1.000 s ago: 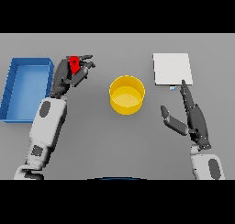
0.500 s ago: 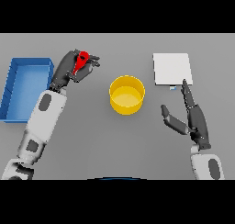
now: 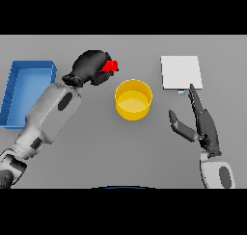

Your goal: Pick up the red beaker and tilt it to pour out 1 green nut into yellow bowl. Pick up the yellow bowl and place it on the metallic measuring scale.

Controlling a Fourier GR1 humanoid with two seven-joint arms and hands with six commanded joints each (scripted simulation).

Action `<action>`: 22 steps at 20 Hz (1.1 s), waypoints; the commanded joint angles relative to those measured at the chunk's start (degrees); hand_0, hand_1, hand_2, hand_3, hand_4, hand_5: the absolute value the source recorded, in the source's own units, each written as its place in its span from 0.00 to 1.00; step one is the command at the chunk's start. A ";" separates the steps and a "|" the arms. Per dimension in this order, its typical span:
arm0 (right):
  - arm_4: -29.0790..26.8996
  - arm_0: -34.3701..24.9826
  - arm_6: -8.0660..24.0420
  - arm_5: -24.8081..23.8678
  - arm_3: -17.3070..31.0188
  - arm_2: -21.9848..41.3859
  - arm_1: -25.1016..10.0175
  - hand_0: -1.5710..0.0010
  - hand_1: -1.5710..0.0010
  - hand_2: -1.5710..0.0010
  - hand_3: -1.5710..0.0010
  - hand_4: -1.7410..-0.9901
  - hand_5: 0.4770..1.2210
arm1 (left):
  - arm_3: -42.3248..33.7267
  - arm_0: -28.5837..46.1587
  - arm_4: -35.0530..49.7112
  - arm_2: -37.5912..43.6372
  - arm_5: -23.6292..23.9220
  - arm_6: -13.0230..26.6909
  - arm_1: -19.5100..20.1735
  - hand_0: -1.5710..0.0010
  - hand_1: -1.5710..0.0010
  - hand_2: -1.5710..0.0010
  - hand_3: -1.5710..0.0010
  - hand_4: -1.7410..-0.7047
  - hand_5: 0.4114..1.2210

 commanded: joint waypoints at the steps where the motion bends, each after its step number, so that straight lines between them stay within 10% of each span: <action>1: -0.10 0.12 0.05 -0.16 0.10 -0.03 0.28 1.00 1.00 1.00 1.00 0.74 0.26 | 1.34 -1.27 -2.01 -1.92 -0.69 0.10 0.26 0.00 0.00 0.00 0.00 0.00 0.95; 11: -3.15 0.74 1.34 0.52 -0.08 -0.68 1.93 1.00 1.00 1.00 1.00 0.71 0.22 | 9.05 -13.57 -17.23 -16.86 -11.81 -3.25 1.14 0.00 0.00 0.00 0.18 0.02 0.99; 22: 0.58 1.52 -0.30 -2.30 -0.95 0.41 2.66 1.00 1.00 1.00 1.00 0.77 0.12 | 13.17 -22.09 -30.23 -30.16 -13.60 -11.93 -0.02 0.00 0.00 0.00 0.02 0.00 1.00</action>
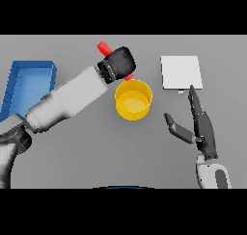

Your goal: Pick up the red beaker and tilt it to pour out 1 green nut into yellow bowl. Pick up the yellow bowl and place it on the metallic measuring scale.

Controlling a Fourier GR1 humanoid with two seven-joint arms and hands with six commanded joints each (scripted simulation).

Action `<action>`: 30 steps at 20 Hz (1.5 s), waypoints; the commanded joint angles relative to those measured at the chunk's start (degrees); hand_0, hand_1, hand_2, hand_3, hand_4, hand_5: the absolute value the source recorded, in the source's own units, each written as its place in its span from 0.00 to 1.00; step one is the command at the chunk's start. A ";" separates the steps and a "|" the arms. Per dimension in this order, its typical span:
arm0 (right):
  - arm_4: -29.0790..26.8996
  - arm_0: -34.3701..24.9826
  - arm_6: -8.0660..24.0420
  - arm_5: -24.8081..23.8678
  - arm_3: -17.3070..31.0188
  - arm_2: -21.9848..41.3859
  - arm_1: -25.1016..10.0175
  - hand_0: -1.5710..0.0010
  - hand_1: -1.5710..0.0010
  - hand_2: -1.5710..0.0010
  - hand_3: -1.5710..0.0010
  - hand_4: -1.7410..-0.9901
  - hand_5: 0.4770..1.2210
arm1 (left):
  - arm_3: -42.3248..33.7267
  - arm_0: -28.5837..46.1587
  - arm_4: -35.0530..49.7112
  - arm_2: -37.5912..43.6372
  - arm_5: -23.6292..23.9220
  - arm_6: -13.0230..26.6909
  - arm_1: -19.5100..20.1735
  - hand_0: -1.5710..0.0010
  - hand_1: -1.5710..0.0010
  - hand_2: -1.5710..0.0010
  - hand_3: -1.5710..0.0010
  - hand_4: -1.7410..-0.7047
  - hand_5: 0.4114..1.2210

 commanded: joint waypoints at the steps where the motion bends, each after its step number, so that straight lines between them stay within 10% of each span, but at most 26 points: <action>1: -0.58 -0.33 -0.16 0.28 0.76 -0.60 -0.39 1.00 1.00 1.00 1.00 0.78 0.12 | 0.18 -0.53 -0.93 -1.15 -0.45 -0.78 0.12 0.00 0.00 0.00 0.01 0.00 1.00; 17: -0.76 -0.61 -0.38 0.01 0.85 -0.69 0.00 1.00 1.00 1.00 1.00 0.80 0.12 | 5.54 -15.81 -13.54 -11.99 3.18 -9.55 -0.85 0.00 0.00 0.00 0.00 0.01 1.00; 24: -2.24 -1.52 -2.00 1.49 1.42 -0.80 -0.33 1.00 1.00 1.00 1.00 0.85 0.11 | 19.01 -27.57 -5.95 2.23 5.12 -5.34 4.19 0.00 0.00 0.00 0.00 0.02 1.00; 30: -2.33 -2.80 -2.15 1.99 2.00 -0.27 -0.36 1.00 1.00 1.00 1.00 0.83 0.14 | 31.98 -27.57 17.01 28.48 2.43 2.00 13.60 0.00 0.00 0.00 0.03 0.00 1.00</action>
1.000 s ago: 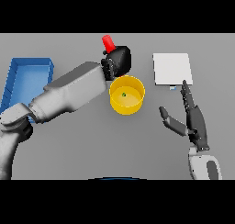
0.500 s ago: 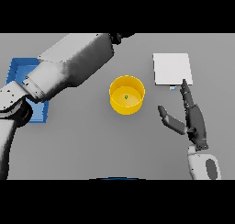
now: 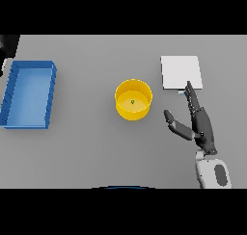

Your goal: Pick up the red beaker and tilt it to pour out 1 green nut into yellow bowl. Pick up the yellow bowl and place it on the metallic measuring scale.

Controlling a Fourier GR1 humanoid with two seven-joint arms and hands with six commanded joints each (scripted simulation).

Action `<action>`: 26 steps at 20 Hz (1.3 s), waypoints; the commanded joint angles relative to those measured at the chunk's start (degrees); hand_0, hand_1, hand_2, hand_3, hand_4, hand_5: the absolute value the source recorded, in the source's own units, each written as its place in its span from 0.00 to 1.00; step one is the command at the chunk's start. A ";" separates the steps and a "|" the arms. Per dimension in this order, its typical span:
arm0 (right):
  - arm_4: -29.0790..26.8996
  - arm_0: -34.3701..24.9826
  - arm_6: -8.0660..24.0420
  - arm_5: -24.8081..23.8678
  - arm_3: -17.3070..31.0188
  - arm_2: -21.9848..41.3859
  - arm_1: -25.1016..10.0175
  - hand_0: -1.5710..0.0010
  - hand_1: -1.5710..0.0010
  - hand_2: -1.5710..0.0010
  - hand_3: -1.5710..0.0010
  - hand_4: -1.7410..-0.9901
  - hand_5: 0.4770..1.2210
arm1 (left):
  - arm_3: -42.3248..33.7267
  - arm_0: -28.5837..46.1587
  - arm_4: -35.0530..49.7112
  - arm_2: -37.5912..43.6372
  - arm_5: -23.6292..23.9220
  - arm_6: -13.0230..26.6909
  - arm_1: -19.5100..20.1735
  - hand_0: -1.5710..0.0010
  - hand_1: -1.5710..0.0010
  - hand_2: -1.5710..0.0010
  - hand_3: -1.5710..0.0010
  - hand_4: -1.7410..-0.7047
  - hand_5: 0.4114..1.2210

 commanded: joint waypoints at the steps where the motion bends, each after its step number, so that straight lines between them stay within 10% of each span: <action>1: 1.14 0.13 -0.24 -0.43 0.58 0.36 -0.13 1.00 1.00 1.00 1.00 0.83 0.15 | 1.23 1.12 3.08 3.11 0.62 -0.12 1.51 0.00 0.00 0.00 0.03 0.00 1.00; 12: 1.14 -0.36 0.08 0.89 0.12 0.46 -2.05 1.00 1.00 1.00 1.00 0.81 0.24 | 3.01 22.65 25.06 21.33 18.53 15.31 6.36 0.00 0.00 0.00 0.00 0.00 1.00; 19: 1.61 0.54 -2.46 0.74 1.50 0.31 -2.47 1.00 1.00 1.00 1.00 0.77 0.27 | -12.30 42.94 33.89 23.93 24.00 16.40 4.00 0.00 0.00 0.00 0.00 0.00 1.00; 26: 1.61 -0.21 -0.47 0.66 1.51 0.59 -1.97 1.00 1.00 1.00 1.00 0.78 0.26 | -39.13 60.81 38.80 22.42 25.52 29.31 4.06 0.00 0.00 0.00 0.00 0.08 0.56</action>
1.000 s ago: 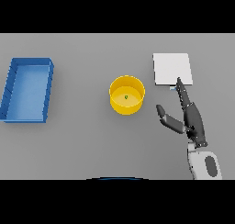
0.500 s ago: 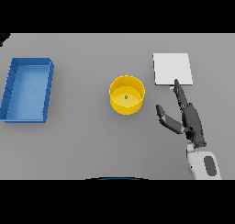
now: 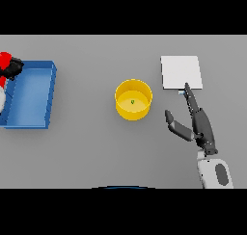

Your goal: Pick up the red beaker and tilt it to pour out 1 green nut into yellow bowl. Pick up the yellow bowl and place it on the metallic measuring scale.

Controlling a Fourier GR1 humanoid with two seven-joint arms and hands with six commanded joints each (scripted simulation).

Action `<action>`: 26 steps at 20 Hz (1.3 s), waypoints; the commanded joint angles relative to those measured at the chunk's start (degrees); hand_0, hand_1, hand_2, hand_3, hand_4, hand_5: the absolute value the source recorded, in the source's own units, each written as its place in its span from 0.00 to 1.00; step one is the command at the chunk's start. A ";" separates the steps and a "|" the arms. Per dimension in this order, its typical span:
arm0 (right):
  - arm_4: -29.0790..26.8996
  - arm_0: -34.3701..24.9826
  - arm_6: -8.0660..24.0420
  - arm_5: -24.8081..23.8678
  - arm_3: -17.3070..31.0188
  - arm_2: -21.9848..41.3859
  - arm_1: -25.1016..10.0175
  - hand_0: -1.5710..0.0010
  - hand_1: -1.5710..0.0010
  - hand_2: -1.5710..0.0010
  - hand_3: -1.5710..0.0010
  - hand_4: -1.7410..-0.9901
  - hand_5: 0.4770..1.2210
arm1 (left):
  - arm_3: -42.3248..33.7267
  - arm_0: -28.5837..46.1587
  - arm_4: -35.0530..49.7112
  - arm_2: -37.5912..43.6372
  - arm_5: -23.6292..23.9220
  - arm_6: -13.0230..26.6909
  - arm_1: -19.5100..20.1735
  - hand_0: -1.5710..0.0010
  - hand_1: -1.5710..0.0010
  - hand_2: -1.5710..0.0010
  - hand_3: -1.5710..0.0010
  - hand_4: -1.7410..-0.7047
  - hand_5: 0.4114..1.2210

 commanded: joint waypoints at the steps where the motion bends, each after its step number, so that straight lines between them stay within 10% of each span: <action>1: -0.66 0.13 -0.41 0.44 0.20 -0.40 -0.31 1.00 1.00 1.00 1.00 0.78 0.26 | -3.25 1.49 0.33 -0.54 -0.69 1.88 0.38 0.00 0.00 0.03 0.03 0.21 0.50; 5: -0.69 -0.42 -0.83 0.45 0.75 -0.36 -0.14 1.00 1.00 1.00 1.00 0.79 0.26 | -12.50 5.65 7.00 -0.40 -10.35 2.51 2.31 0.52 0.56 0.58 0.57 0.67 0.34; 9: -0.49 0.45 -1.70 0.41 0.34 -0.26 -0.32 1.00 1.00 1.00 1.00 0.78 0.26 | -12.46 5.42 4.96 -3.22 -14.60 6.05 4.53 0.80 0.82 0.83 0.82 0.87 0.27; 17: 5.27 -1.43 3.61 -1.55 -0.04 1.73 -1.25 1.00 1.00 1.00 1.00 0.83 0.22 | -12.32 5.30 2.57 -3.93 -11.10 1.49 3.50 0.97 0.97 0.97 0.97 0.93 0.28; 26: 22.83 -16.19 3.35 8.39 5.26 12.04 -15.75 1.00 1.00 1.00 1.00 0.80 0.20 | -15.64 6.87 4.92 -3.11 -10.14 1.27 1.85 1.00 1.00 1.00 1.00 0.90 0.34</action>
